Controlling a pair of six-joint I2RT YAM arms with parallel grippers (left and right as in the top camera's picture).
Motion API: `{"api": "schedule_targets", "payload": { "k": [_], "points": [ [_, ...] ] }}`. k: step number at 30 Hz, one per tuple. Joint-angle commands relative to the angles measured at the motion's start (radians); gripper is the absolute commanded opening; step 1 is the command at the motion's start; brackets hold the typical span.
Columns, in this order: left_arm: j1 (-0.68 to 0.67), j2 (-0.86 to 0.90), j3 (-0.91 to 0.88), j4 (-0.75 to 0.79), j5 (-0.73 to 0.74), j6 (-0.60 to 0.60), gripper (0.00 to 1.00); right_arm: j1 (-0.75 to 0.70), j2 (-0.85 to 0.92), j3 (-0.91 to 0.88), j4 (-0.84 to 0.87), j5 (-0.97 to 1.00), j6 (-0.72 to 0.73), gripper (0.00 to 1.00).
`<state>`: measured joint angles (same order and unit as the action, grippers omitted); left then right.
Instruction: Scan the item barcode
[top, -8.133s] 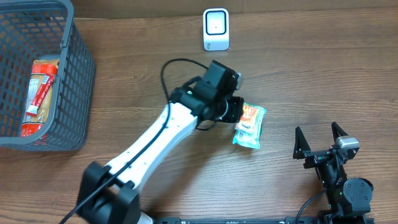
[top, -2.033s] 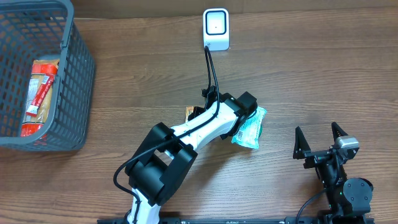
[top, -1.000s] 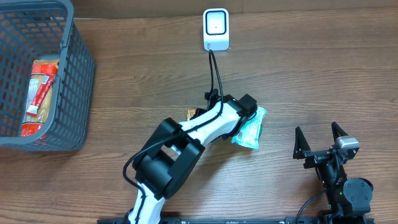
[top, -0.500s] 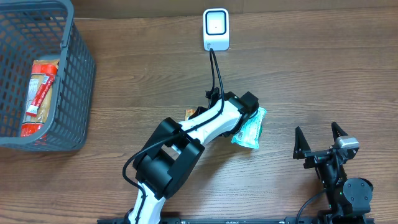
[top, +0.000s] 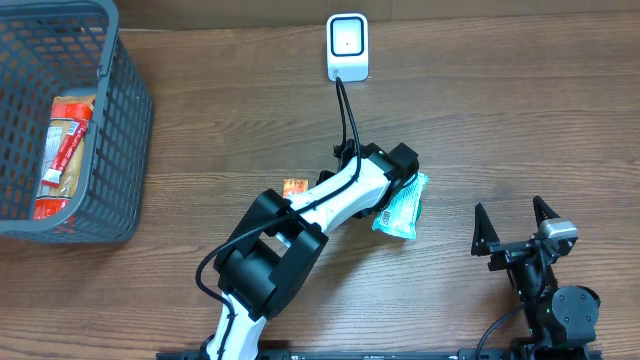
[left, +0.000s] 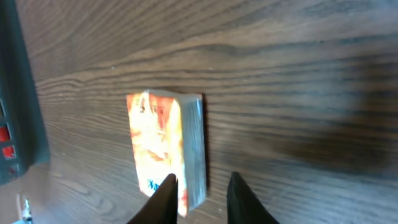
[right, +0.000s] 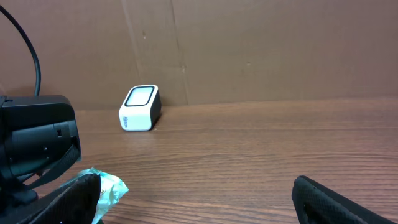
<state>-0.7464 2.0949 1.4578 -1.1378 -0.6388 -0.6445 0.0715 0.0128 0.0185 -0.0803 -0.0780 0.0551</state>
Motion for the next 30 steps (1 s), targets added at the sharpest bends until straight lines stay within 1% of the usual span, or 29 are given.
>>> {"api": "schedule_targets", "payload": {
  "k": [1,3,6,9,11,13,17,20,23,24,25,30],
  "points": [
    [0.019,-0.020,0.063,-0.039,0.041,0.013,0.18,-0.006,-0.008,-0.011,0.003,-0.003,-0.004,1.00],
    [0.053,-0.039,0.100,-0.067,0.093,0.017,0.19,-0.006,-0.008,-0.011,0.003,-0.003,-0.004,1.00],
    [0.135,-0.089,0.153,-0.066,0.246,0.119,0.21,-0.006,-0.008,-0.011,0.003,-0.003,-0.004,1.00],
    [0.238,-0.149,0.178,-0.051,0.449,0.237,0.26,-0.006,-0.008,-0.011,0.003,-0.003,-0.004,1.00],
    [0.313,-0.188,0.179,-0.047,0.593,0.320,0.30,-0.006,-0.008,-0.011,0.003,-0.003,-0.004,1.00],
    [0.391,-0.215,0.179,-0.060,0.712,0.400,0.39,-0.006,-0.008,-0.011,0.003,-0.003,-0.004,1.00],
    [0.510,-0.221,0.165,-0.088,0.801,0.500,0.46,-0.006,-0.008,-0.011,0.003,-0.003,-0.004,1.00],
    [0.568,-0.221,0.113,-0.069,0.836,0.542,0.48,-0.006,-0.008,-0.011,0.003,-0.003,-0.004,1.00],
    [0.609,-0.221,0.024,-0.010,0.897,0.603,0.49,-0.006,-0.008,-0.011,0.003,-0.003,-0.004,1.00],
    [0.618,-0.221,-0.009,0.015,0.912,0.617,0.50,-0.006,-0.008,-0.011,0.003,-0.003,-0.004,1.00],
    [0.625,-0.221,-0.038,0.040,0.921,0.624,0.52,-0.006,-0.008,-0.011,0.003,-0.003,-0.004,1.00],
    [0.643,-0.221,-0.187,0.200,0.929,0.627,0.54,-0.006,-0.008,-0.011,0.003,-0.003,-0.004,1.00]
  ]
}}
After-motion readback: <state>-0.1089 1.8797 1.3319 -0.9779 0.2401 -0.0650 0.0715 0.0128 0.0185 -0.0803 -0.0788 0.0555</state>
